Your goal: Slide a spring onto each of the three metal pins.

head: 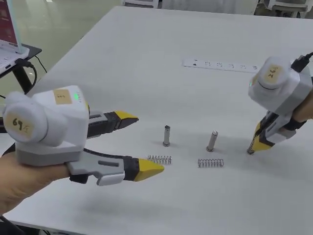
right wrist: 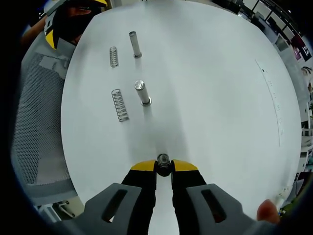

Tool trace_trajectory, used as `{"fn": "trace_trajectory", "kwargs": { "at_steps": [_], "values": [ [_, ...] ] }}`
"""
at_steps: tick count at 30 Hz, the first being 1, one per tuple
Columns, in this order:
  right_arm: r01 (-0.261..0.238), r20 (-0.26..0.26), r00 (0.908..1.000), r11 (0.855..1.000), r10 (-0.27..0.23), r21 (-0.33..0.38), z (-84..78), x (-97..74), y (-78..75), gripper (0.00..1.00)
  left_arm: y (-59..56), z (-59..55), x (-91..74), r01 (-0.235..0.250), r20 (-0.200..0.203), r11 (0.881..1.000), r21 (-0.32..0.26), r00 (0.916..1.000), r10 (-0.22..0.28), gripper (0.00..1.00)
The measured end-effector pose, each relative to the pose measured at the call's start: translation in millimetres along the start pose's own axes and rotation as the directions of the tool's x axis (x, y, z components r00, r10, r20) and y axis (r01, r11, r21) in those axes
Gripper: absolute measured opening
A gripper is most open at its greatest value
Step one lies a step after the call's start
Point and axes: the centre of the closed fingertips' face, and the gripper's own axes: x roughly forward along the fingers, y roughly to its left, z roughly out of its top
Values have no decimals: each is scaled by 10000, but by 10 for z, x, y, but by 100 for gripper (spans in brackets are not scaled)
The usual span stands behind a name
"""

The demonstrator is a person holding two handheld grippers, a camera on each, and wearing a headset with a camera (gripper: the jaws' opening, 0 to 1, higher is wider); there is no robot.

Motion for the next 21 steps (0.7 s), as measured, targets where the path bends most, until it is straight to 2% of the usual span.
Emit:
{"fn": "trace_trajectory", "kwargs": {
  "at_steps": [7, 21],
  "values": [
    [-8, 81, 10000, 10000, 8, 45, 10, -5, 0, 10, -5, 10, 1, -3, 18, 10000, 16, 10000, 3, 62],
    [271, 343, 9991, 9995, -266, -152, 99, -91, 7, 20, -6, -3, -4, 11, 0, 10000, 40, 10000, -11, 62]
  ]
}}
